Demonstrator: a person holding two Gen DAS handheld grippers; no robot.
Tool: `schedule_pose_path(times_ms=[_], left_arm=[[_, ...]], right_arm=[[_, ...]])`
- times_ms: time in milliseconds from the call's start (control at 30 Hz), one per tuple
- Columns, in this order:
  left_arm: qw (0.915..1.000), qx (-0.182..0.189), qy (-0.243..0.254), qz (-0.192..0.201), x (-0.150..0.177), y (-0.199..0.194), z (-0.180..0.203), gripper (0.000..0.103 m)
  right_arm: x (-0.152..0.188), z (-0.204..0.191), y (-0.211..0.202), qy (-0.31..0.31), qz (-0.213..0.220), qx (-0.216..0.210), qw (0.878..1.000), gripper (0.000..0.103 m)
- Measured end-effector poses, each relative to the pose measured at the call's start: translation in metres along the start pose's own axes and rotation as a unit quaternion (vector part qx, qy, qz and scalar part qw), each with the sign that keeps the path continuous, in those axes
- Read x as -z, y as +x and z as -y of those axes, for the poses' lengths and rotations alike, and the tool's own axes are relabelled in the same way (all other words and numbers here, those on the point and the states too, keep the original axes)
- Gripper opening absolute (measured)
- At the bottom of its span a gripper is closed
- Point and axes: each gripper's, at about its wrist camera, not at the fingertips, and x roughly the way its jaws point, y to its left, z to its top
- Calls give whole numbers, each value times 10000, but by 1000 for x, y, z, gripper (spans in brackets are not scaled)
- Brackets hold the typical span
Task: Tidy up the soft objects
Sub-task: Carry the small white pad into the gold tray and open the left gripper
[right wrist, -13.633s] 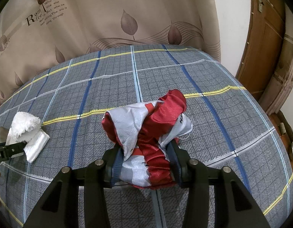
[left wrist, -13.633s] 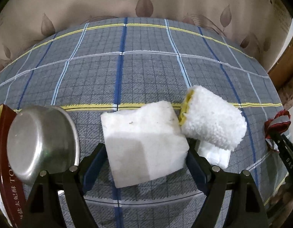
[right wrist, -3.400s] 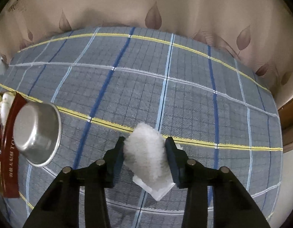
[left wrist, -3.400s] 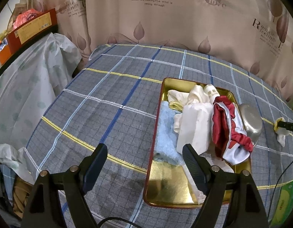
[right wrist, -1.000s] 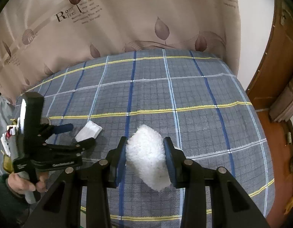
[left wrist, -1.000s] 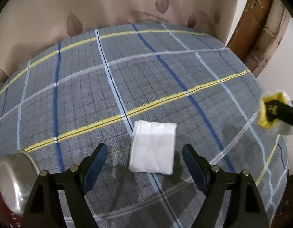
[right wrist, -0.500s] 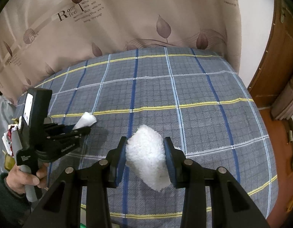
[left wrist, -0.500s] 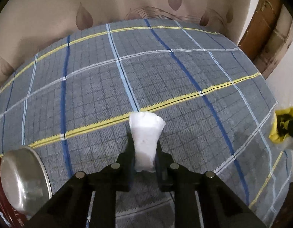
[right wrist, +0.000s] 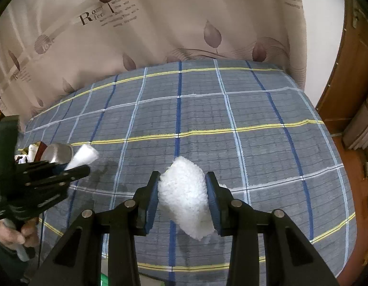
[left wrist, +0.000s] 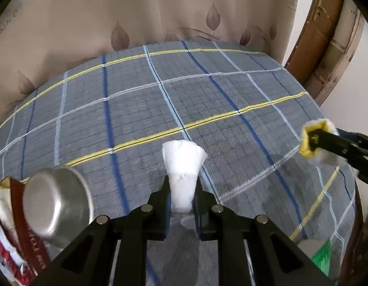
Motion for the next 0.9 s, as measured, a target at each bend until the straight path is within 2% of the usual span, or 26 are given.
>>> schedule_pose_path(times_ms=[267,433,733,900], left_arm=[[9996,-61,-234,130,17,-47,-17,16],[9992,-246,-227,221,32,-78,-31,16],[9957,-805,-304,342,69,-127,-77,16],[9918,-1061,-647,298,94,-146,-116,16]], right_arm=[[4,-10,5,-56,-34,3,10000,35],[6,-14,11,-84,-78,9,9999,35],[6,-23,19,-165,-130,78,9997,35],[5,-27,19,-209,-129,108,9996,35]])
